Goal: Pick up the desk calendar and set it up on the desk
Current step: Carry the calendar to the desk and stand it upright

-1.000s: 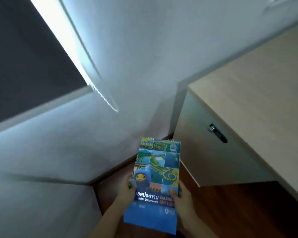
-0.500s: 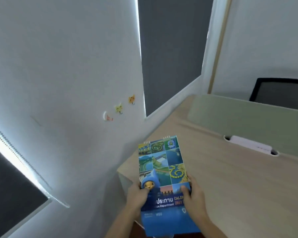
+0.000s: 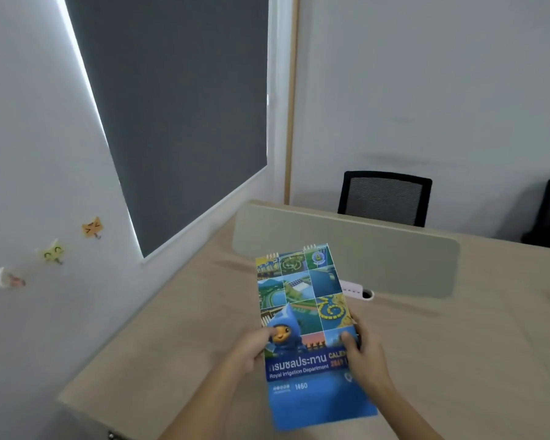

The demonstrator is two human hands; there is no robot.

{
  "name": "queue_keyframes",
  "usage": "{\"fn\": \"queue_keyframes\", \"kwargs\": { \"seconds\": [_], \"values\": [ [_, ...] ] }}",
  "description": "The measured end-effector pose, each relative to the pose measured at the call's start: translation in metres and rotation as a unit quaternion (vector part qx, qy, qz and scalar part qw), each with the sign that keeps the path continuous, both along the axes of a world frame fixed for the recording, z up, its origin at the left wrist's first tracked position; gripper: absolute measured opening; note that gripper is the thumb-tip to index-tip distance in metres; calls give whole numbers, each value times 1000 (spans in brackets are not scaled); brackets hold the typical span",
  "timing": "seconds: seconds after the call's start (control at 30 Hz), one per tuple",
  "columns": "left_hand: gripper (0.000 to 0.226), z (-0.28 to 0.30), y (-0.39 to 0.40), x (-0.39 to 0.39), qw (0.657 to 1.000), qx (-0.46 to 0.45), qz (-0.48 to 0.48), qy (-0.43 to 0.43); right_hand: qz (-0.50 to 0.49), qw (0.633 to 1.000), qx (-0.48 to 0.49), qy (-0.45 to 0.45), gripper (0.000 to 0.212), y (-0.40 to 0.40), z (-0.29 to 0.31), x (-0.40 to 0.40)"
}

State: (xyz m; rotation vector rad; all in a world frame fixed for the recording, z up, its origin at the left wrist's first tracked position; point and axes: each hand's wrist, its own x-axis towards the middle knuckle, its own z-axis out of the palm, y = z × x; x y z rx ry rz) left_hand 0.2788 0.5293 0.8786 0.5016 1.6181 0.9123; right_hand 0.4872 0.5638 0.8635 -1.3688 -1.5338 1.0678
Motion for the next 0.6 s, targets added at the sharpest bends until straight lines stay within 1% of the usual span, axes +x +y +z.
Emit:
{"fn": "queue_keyframes", "kwargs": {
  "seconds": [0.07,0.13,0.23,0.37,0.5,0.6],
  "values": [
    [15,1,19,9,1000,10,-15,15,-10,1000,2,6,39,11,-1,13],
    [13,-2,37,16,999,8,-45,11,-32,999,10,11,40,17,-4,23],
    [10,-6,50,29,996,8,-88,11,-69,997,18,3,40,18,-8,36],
    [15,-18,62,39,992,1,-128,6,-108,994,8,0,39,16,-22,49],
    [17,-38,75,34,989,-18,-149,-3,-124,992,-12,21,41,18,-35,54],
    [16,-50,79,33,986,-24,-167,-13,-116,993,4,19,39,19,-36,51]
  ]
}}
